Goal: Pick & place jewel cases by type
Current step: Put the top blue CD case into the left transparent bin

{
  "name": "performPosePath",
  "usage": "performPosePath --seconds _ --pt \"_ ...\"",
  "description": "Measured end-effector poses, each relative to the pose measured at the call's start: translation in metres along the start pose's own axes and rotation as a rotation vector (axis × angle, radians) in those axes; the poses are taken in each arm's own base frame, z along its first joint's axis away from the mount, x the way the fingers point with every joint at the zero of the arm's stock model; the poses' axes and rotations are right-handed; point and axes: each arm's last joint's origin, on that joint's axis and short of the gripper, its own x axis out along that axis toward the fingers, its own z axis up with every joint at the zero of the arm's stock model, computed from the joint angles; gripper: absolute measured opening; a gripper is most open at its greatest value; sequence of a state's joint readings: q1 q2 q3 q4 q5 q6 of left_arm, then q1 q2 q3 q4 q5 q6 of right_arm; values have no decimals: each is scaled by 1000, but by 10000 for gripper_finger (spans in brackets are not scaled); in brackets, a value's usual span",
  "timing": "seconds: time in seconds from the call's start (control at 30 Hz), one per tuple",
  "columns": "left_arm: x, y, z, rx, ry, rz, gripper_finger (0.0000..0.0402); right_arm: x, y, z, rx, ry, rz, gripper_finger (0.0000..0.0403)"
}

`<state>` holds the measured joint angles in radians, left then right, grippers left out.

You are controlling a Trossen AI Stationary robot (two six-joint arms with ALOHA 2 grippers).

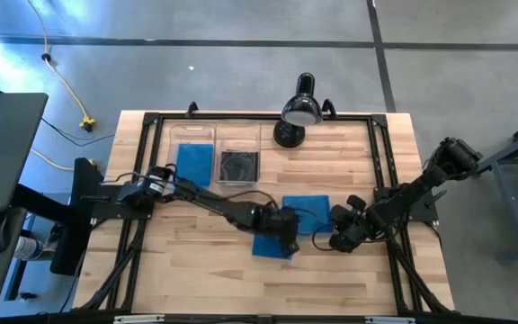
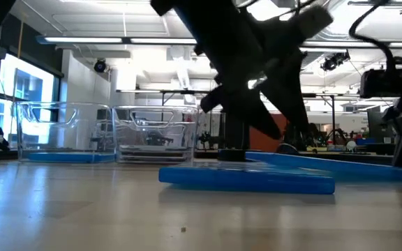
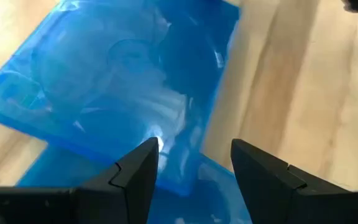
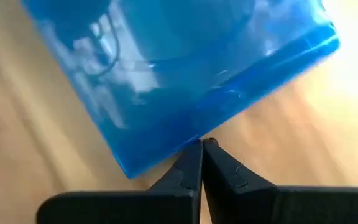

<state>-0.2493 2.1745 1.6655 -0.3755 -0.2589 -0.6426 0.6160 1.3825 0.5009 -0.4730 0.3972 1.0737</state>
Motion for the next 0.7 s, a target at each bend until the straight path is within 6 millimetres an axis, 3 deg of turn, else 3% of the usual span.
performPosePath --seconds 0.23,0.43,0.7 --pt "-6 -19 -17 38 -1 3 197 -10 20 7 -30 -6 100 0" --pt "-11 -25 -29 82 4 71 197 -8 23 6 -31 13 72 0" --pt "-35 -39 -42 205 -13 142 197 -22 33 6 -57 34 82 0"
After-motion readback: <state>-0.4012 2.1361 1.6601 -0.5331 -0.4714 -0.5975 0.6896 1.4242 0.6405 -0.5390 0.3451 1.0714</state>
